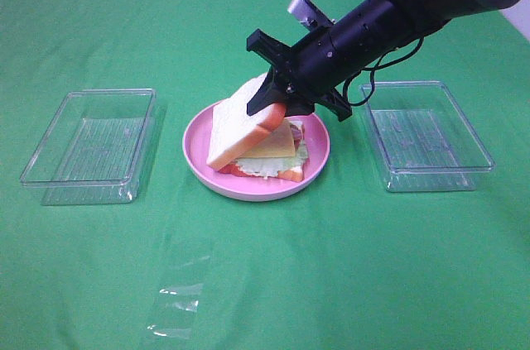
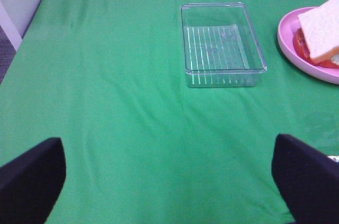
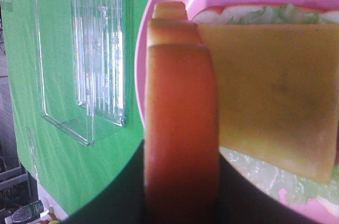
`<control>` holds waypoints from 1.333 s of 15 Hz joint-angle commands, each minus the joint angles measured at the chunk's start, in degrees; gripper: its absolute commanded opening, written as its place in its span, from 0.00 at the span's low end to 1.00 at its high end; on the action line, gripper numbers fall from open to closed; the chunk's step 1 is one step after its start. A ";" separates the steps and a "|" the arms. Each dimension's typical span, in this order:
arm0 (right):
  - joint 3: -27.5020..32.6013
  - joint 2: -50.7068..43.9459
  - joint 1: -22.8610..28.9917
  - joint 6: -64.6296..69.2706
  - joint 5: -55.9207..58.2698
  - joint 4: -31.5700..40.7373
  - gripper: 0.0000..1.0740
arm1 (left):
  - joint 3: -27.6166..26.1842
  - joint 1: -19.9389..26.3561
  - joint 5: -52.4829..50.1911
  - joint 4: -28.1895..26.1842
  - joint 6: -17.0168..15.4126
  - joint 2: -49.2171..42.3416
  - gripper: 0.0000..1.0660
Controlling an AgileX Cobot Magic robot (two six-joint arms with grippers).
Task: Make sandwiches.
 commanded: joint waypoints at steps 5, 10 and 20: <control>0.17 0.23 -0.11 -0.23 -0.74 -0.57 0.03 | 0.17 0.11 -0.29 -0.17 -0.17 -1.09 0.92; 0.17 -0.46 -0.11 -0.23 0.29 -4.01 0.57 | 0.17 0.11 -0.29 -0.17 -0.17 -1.09 0.92; 0.11 -11.40 -0.11 20.63 5.39 -46.75 0.74 | 0.17 0.11 -0.29 -0.17 -0.17 -1.09 0.92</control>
